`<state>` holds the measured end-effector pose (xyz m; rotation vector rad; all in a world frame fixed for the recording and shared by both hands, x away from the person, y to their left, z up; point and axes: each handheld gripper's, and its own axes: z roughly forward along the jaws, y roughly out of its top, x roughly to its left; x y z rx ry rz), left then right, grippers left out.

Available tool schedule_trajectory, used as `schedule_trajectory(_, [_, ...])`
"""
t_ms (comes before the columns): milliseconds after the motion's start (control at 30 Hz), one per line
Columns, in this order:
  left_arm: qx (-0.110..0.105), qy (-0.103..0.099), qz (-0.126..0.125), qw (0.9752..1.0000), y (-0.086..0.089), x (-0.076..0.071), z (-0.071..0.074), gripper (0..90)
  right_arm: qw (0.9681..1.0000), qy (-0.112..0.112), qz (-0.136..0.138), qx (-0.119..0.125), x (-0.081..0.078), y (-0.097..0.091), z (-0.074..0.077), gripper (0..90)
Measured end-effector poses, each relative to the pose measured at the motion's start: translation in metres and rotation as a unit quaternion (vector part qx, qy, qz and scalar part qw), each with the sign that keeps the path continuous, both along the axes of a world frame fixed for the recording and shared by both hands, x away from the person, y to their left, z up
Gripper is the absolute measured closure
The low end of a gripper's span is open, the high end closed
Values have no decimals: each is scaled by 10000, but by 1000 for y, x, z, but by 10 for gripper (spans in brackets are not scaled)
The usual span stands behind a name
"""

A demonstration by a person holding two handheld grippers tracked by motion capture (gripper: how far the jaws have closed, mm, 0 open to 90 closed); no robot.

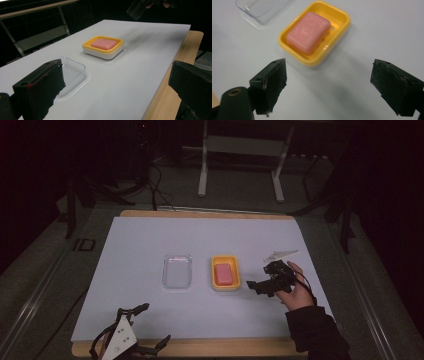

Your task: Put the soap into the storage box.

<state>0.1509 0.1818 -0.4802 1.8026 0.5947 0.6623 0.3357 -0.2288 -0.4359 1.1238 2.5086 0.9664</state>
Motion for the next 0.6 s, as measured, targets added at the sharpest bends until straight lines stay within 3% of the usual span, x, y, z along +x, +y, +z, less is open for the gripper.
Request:
schedule_trajectory(167, [24,-8,8,10000,-1,0,0,5,9997,-196,-11,-137,-15,-16,-10,136])
schedule_trajectory(333, [21,-5,18,10000,0,0,0,5,9989,-435,-143,-101,-26,-32,-22,137])
schedule_trajectory(600, [23,-7,25,10000,-1,0,0,5,9980,-555,-253,-178,-40,-49,-33,142])
